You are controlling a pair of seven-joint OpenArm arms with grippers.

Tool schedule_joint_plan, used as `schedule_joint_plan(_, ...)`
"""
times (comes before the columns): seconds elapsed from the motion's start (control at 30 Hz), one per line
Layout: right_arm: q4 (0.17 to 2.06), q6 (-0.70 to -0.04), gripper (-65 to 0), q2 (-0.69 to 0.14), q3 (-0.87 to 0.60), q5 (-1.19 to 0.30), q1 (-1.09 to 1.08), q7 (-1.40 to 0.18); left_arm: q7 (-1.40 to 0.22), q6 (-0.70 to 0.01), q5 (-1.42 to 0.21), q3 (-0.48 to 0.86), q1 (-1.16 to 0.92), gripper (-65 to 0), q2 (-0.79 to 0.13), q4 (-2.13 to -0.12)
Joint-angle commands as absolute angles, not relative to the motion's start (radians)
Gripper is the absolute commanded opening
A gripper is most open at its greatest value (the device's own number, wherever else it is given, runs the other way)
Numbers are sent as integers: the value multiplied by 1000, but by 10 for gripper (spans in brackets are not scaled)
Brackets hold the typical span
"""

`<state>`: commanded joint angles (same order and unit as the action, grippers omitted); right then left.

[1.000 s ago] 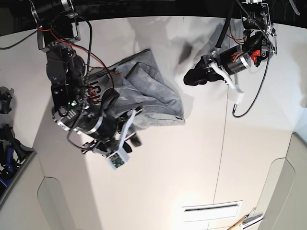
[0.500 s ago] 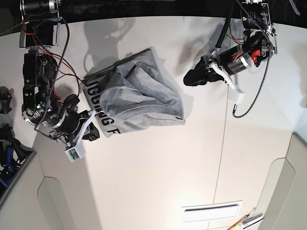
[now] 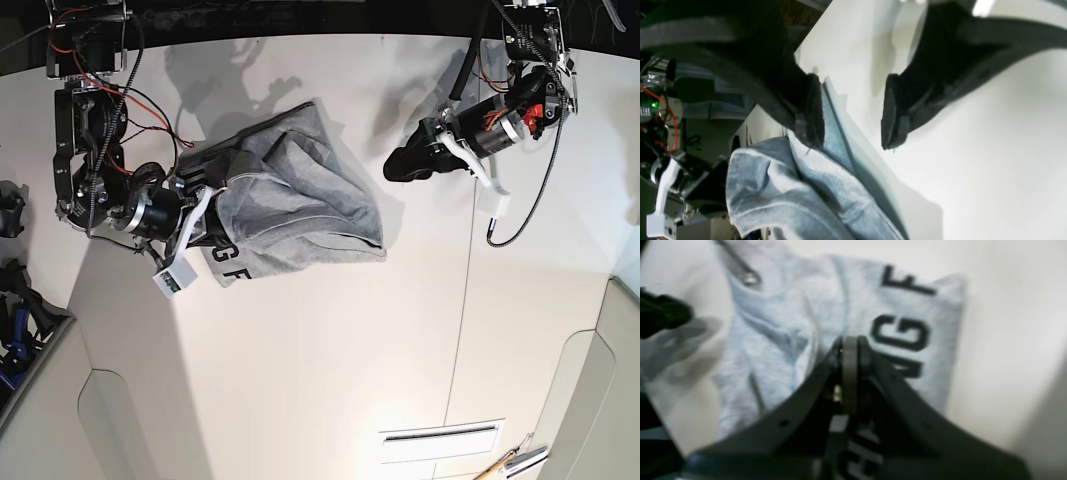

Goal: Fold the T-shirt properly
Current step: 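Grasp the bundle's opposite edge with the left gripper and pull it flat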

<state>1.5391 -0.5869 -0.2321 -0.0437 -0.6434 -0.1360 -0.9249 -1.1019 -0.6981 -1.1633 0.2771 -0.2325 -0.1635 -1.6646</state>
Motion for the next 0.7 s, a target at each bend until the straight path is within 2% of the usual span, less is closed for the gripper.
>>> schedule_joint_plan(0.4, 1543, -611, -650, -217, -1, -793, -85, -989, -1095, -698, -1163, 277, -233, -336, -163, -1665)
schedule_joint_plan(0.7, 1543, -611, -650, -179, 199, -793, -85, -1015, -1088, -698, -1163, 294, -229, -336, -164, -1665)
